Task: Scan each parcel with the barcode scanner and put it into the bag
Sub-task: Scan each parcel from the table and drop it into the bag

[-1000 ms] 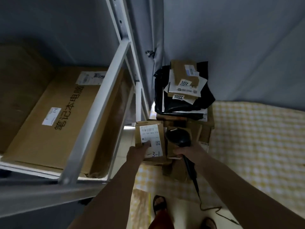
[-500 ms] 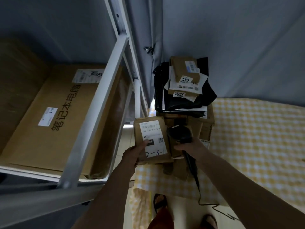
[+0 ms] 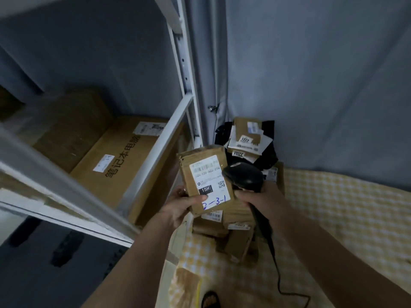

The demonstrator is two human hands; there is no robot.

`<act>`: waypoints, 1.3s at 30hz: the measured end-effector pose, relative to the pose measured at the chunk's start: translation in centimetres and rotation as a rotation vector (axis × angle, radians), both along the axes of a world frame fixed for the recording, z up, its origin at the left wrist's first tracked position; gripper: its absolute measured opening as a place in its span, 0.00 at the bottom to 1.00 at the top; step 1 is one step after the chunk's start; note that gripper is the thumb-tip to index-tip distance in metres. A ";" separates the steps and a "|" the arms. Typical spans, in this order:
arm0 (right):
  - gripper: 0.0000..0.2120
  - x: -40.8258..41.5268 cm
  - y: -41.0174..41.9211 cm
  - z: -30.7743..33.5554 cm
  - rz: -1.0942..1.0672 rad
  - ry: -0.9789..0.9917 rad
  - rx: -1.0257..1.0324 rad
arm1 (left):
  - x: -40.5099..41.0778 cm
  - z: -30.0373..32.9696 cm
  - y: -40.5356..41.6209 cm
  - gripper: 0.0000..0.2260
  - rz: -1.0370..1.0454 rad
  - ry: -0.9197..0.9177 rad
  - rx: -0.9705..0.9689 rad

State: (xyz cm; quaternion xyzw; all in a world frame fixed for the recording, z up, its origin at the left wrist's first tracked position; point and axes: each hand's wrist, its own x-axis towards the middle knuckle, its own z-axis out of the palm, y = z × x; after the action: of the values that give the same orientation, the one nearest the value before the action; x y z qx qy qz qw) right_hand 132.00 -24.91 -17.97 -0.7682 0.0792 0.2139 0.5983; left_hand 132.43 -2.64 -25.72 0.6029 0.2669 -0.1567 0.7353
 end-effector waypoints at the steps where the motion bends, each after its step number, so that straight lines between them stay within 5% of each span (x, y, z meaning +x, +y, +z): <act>1: 0.03 -0.6 -0.2 0.7 0.024 -0.019 -0.005 | 0.0 0.8 -0.5 0.33 -0.017 -0.015 -0.005; 3: 0.02 -1.7 -0.9 1.7 0.066 -0.042 -0.006 | -0.1 2.2 -1.5 0.35 -0.037 -0.040 -0.014; 8: 0.05 -3.4 -2.9 3.2 0.093 -0.098 0.018 | -0.7 3.7 -4.5 0.19 0.007 -0.069 0.025; 17: 0.04 -4.6 -5.0 4.4 0.097 -0.123 0.020 | -1.9 4.5 -7.0 0.40 0.039 -0.074 -0.009; 28: 0.04 -4.1 -6.0 4.0 0.032 -0.102 0.063 | -1.6 4.8 -8.3 0.33 0.022 -0.093 -0.009; 39: 0.10 -2.5 -10.2 2.2 -0.558 -0.067 0.167 | 2.7 6.1 -14.0 0.49 -0.303 -0.057 0.119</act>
State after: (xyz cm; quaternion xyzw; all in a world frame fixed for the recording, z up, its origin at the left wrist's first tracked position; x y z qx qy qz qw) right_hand 129.50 -35.07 -15.76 -0.6713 0.2497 0.0212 0.6975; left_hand 135.09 -16.66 -19.59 0.6829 0.1608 -0.2327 0.6735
